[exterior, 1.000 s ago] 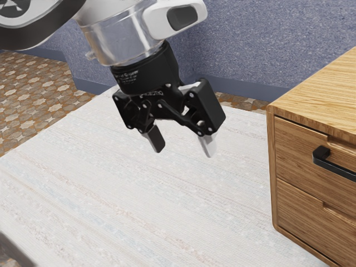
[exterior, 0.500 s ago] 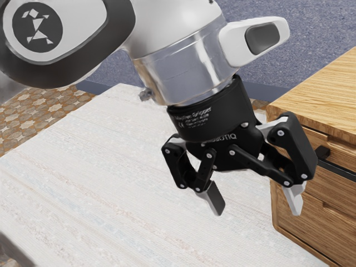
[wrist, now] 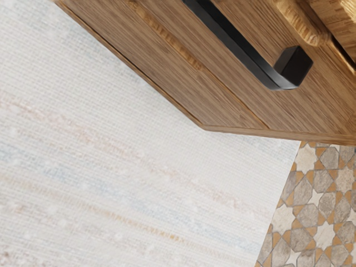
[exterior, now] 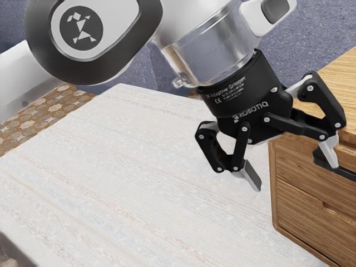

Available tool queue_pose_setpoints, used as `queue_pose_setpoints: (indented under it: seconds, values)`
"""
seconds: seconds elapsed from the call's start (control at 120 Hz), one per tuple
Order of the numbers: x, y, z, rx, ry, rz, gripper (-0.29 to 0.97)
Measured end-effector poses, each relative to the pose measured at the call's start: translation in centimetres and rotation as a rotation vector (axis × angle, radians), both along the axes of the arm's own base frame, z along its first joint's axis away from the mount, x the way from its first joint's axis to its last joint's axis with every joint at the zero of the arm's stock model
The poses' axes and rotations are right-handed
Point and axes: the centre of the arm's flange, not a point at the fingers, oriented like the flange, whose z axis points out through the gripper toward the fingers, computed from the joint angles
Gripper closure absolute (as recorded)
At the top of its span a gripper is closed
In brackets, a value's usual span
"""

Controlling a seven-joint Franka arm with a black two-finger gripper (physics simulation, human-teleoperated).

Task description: Pull the drawer handle with one arm to open the drawer

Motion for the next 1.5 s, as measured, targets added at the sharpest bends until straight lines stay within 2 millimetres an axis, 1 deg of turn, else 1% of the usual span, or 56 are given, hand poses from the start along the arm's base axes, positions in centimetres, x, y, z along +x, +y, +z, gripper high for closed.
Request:
queue_pose_setpoints:
  seconds: [0.083,0.133,0.158,0.208,0.25,0.308,0.375,0.433,0.508,0.558,0.7,0.775,0.883,0.958,1.05,1.125,1.325,1.5]
  values:
    - [-0.5,0.9,0.9,0.008,-0.030,0.040,0.00]
    - [-1.7,1.1,1.5,0.023,-0.056,0.061,0.00]
    - [-2.8,0.6,1.8,0.032,-0.070,0.059,0.00]
    - [-5.5,-0.9,2.1,0.047,-0.096,0.038,0.00]
    - [-6.9,-1.5,2.4,0.055,-0.115,0.037,0.00]
    - [-8.0,-1.7,2.6,0.061,-0.133,0.044,0.00]
    - [-8.6,-2.2,2.6,0.067,-0.141,0.045,0.00]
    - [-9.1,-3.6,2.2,0.065,-0.145,0.023,0.00]
    - [-8.2,-5.4,0.9,0.045,-0.139,-0.004,0.00]
    - [-6.9,-6.0,0.0,0.027,-0.133,-0.009,0.00]
    - [-3.3,-5.6,-1.2,-0.002,-0.149,0.015,0.00]
    - [-1.8,-5.3,-1.8,-0.018,-0.158,0.026,0.00]
    - [0.6,-5.6,-3.3,-0.050,-0.160,0.027,0.00]
    - [1.7,-5.2,-3.7,-0.068,-0.172,0.036,0.00]
    - [2.6,-4.6,-3.7,-0.079,-0.190,0.048,0.00]
    - [3.2,-4.7,-4.3,-0.084,-0.189,0.045,0.00]
    - [3.7,-5.7,-5.6,-0.089,-0.183,0.021,0.00]
    - [4.5,-5.1,-5.9,-0.089,-0.187,0.031,0.00]
